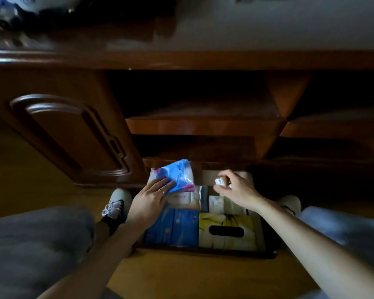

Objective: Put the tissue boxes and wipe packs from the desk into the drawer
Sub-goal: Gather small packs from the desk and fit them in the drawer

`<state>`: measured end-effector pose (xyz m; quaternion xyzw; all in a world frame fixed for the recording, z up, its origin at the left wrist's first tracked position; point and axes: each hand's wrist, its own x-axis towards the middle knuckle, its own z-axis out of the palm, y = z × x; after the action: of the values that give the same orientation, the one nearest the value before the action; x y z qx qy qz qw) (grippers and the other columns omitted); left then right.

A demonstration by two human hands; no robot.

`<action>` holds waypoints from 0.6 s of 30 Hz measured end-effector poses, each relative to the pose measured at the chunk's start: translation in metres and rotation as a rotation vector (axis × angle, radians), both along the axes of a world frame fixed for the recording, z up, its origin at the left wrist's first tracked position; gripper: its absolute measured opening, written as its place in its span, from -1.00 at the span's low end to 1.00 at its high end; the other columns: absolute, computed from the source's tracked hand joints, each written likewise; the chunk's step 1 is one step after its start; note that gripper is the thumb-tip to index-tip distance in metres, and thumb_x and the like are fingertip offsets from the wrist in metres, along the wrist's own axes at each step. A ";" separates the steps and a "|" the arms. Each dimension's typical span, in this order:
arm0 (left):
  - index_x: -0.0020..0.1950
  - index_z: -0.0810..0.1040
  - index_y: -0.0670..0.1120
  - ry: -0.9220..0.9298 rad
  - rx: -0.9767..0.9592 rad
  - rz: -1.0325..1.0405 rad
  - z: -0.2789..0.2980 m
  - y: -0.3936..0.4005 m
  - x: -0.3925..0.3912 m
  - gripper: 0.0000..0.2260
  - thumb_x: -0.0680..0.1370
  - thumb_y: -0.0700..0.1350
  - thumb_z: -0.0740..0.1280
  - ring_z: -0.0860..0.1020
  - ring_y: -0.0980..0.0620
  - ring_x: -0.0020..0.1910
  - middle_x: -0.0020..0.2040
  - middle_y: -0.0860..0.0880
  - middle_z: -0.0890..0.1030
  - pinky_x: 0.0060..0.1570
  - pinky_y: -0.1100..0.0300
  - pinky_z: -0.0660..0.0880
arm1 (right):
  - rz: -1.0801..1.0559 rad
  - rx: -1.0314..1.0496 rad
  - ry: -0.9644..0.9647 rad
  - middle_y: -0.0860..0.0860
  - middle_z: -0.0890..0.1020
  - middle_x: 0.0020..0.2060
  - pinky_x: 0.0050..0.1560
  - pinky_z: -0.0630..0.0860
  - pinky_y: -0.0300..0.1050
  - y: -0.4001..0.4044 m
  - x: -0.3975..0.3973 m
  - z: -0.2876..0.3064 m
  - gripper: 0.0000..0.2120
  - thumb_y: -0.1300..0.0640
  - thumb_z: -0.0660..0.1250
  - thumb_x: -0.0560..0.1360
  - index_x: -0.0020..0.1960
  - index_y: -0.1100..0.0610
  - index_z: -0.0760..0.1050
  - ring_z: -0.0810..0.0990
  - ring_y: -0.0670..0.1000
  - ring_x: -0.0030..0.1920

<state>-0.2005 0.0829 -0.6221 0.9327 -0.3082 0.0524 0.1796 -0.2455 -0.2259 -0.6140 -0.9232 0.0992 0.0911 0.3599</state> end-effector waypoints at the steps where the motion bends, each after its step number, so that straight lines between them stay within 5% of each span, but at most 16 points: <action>1: 0.38 0.59 -0.02 0.035 0.030 0.004 -0.015 0.006 -0.002 -0.53 0.62 0.05 0.04 0.51 -0.03 0.40 0.36 -0.02 0.59 0.33 0.03 0.51 | -0.008 -0.005 0.050 -0.09 0.57 0.12 -0.04 0.51 -0.08 -0.001 -0.007 -0.017 -0.56 -0.31 0.34 0.49 0.28 -0.15 0.41 0.57 -0.04 0.02; 5: 0.29 0.65 -0.08 -0.078 0.233 -0.195 -0.055 0.021 0.001 -0.66 0.59 -0.13 0.22 0.60 -0.11 0.29 0.26 -0.06 0.66 0.19 -0.06 0.60 | -0.046 -0.015 0.189 -0.10 0.58 0.11 -0.22 0.42 -0.21 0.003 -0.025 -0.061 -0.53 -0.35 0.29 0.51 0.32 -0.15 0.39 0.56 -0.15 -0.07; 10: 0.49 0.45 -0.09 0.048 0.294 -0.175 -0.089 0.019 0.007 -0.61 0.65 -0.19 0.23 0.37 -0.12 0.51 0.48 -0.09 0.47 0.43 -0.10 0.40 | -0.004 -0.086 0.210 -0.15 0.57 0.01 -0.36 0.33 -0.22 0.010 -0.022 -0.072 -0.50 -0.37 0.27 0.49 0.33 -0.20 0.33 0.52 -0.23 -0.20; 14: 0.43 0.53 -0.06 0.115 0.180 -0.039 -0.100 0.006 0.009 -0.64 0.65 -0.09 0.21 0.47 -0.08 0.43 0.40 -0.08 0.54 0.31 -0.04 0.52 | 0.090 -0.161 0.238 -0.08 0.55 0.16 -0.16 0.43 -0.12 0.008 -0.024 -0.079 -0.39 -0.35 0.34 0.43 0.37 -0.14 0.30 0.56 -0.05 0.01; 16: 0.42 0.54 -0.08 0.077 0.204 -0.095 -0.105 -0.003 0.016 -0.61 0.58 -0.17 0.40 0.48 -0.10 0.42 0.39 -0.11 0.55 0.28 -0.08 0.54 | 0.111 -0.148 0.279 -0.06 0.50 0.22 -0.06 0.49 -0.05 0.010 -0.029 -0.086 -0.33 -0.38 0.32 0.40 0.41 -0.14 0.27 0.54 -0.01 0.10; 18: 0.47 0.46 -0.11 0.033 0.309 -0.264 -0.106 -0.016 0.025 -0.57 0.60 -0.16 0.38 0.38 -0.11 0.50 0.47 -0.13 0.48 0.38 -0.13 0.44 | 0.113 -0.126 0.303 -0.05 0.47 0.26 0.03 0.54 0.03 0.012 -0.034 -0.092 -0.33 -0.38 0.29 0.39 0.40 -0.14 0.25 0.54 0.01 0.11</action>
<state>-0.1753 0.0666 -0.7279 0.9013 -0.4294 -0.0349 0.0445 -0.2792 -0.2137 -0.7057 -0.9238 0.1058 0.2426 0.2766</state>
